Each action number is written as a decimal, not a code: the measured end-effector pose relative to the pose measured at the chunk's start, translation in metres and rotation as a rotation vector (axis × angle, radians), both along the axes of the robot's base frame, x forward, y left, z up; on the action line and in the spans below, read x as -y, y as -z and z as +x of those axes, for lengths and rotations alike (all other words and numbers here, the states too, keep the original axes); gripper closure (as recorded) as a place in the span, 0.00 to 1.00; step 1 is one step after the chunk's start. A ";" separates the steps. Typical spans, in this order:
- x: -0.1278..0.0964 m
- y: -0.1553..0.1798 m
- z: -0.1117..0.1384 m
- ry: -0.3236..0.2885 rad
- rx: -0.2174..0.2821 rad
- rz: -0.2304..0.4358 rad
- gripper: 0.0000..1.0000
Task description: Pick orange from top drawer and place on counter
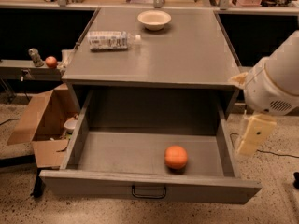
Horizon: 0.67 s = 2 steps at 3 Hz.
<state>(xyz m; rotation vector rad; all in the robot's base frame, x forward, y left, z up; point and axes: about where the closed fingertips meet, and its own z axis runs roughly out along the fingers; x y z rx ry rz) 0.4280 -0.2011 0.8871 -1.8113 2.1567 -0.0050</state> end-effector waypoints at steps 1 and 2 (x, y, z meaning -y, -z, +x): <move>-0.017 0.049 -0.006 -0.070 -0.025 0.038 0.00; -0.017 0.049 -0.006 -0.070 -0.025 0.038 0.00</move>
Offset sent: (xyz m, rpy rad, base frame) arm -0.0043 0.0140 -0.0413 0.0344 0.0244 0.0554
